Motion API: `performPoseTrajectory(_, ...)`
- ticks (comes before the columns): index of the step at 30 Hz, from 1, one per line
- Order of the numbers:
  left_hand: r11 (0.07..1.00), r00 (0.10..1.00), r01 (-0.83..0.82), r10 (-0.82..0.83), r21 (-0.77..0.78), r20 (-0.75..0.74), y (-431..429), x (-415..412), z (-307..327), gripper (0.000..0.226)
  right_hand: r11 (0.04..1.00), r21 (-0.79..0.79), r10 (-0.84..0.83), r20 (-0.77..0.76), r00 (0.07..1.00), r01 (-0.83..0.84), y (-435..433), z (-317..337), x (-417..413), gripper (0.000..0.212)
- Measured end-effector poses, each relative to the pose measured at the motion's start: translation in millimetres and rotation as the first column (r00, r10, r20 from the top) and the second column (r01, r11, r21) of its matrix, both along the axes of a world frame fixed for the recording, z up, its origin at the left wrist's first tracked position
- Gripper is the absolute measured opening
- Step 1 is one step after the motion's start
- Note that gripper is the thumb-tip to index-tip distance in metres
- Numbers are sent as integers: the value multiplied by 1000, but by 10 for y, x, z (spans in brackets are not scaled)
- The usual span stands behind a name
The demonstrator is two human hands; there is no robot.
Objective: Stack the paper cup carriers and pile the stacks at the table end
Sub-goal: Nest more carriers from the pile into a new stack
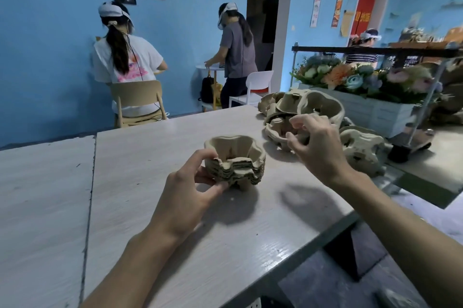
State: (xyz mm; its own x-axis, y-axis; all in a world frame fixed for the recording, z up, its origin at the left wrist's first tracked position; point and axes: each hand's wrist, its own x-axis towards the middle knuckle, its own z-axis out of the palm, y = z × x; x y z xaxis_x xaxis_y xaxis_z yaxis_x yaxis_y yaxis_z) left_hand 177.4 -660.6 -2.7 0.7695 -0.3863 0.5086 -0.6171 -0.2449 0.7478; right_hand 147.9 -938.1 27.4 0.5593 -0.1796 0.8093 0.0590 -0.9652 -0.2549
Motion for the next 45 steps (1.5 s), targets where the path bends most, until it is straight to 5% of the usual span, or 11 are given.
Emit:
performPoseTrajectory(4, 1000, 1000, -17, 17, -7, -5, 28, 11, -8, 46, 972, 25, -233, -57, 971, 235, -308, 81, -28, 33)
performPoseTrajectory(8, 1000, 1000, -7, 7, -9, -16, 36, 24, -13, 46, 953, 15, -293, -221, 930, 303, -495, 91, 102, 39)
performPoseTrajectory(15, 1000, 1000, 0, 0, 2, -7, 29, 26, -10, 47, 919, -77, -393, -288, 873, 387, -617, 118, 298, 33)
performPoseTrajectory(22, 1000, 1000, 4, -4, 2, -14, 43, 42, -25, 48, 929, -133, -368, -237, 899, 346, -620, 114, 309, 26)
performPoseTrajectory(25, 1000, 1000, 2, -1, 8, -11, 48, 47, -32, 48, 894, -278, -436, -357, 826, 351, -658, 137, 263, 36)
performPoseTrajectory(28, 1000, 1000, -1, 2, 11, -14, 45, 52, -35, 48, 876, -351, -461, -408, 788, 331, -689, 131, 250, 20)
performPoseTrajectory(36, 1000, 1000, -3, 3, 12, -11, 37, 51, -39, 47, 923, -233, -328, -56, 943, 307, -699, 87, 316, 16)
performPoseTrajectory(45, 1000, 1000, -1, 1, 13, 6, 31, 64, -49, 50, 964, -232, 159, 126, 979, -126, 30, 314, 236, 24)
